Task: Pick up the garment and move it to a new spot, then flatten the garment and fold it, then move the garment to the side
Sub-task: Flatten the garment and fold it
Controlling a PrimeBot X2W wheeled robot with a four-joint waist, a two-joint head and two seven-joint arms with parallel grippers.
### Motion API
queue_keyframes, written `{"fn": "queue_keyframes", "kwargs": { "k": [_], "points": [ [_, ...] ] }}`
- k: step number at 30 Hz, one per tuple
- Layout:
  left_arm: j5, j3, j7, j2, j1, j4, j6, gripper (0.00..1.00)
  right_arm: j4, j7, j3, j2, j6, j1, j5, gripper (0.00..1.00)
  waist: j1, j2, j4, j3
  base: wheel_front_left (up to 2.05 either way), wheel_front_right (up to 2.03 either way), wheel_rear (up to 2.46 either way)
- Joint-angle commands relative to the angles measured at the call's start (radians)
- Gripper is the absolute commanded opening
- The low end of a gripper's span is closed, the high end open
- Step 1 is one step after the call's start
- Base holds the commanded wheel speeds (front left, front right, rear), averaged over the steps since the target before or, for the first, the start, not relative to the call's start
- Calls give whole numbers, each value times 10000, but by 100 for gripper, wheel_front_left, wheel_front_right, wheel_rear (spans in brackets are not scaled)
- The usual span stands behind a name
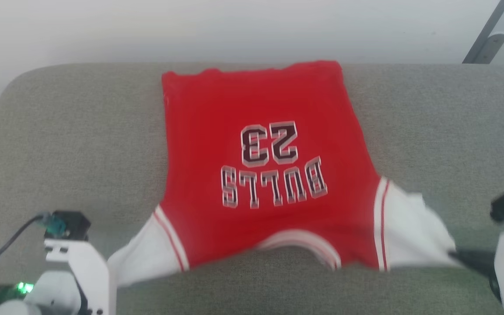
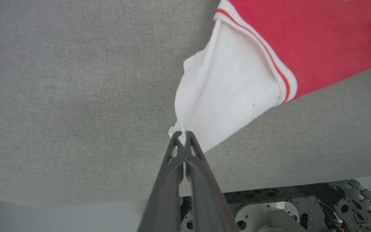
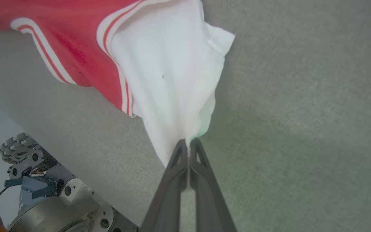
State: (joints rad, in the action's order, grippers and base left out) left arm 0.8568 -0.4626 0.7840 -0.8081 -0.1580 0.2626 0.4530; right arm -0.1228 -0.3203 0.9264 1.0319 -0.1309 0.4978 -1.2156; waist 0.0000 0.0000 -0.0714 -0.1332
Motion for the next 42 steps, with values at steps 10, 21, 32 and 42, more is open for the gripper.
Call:
{"fn": "queue_keyframes", "kwargs": {
  "k": [10,21,32,42],
  "points": [
    [53,385,-219,-478,1666,996,1034,0,1247,-431,33,771,2,-1889,-795,0,0,0,107,-38,0,0,0],
    [-331,12,-746,113,1124,752,665,0,212,-72,-888,-195,2,-1935,432,100,0,0,159,-333,0,0,0],
    [-923,-625,-1076,873,-10,547,265,0,302,344,-3496,-517,2,-583,1017,100,0,0,-188,-1250,0,0,0],
    [-1591,-1691,-993,2178,-1811,-108,-341,0,-2127,-148,-4552,-2462,0,2805,2558,100,0,0,-1231,-2539,0,0,0]
  ]
}}
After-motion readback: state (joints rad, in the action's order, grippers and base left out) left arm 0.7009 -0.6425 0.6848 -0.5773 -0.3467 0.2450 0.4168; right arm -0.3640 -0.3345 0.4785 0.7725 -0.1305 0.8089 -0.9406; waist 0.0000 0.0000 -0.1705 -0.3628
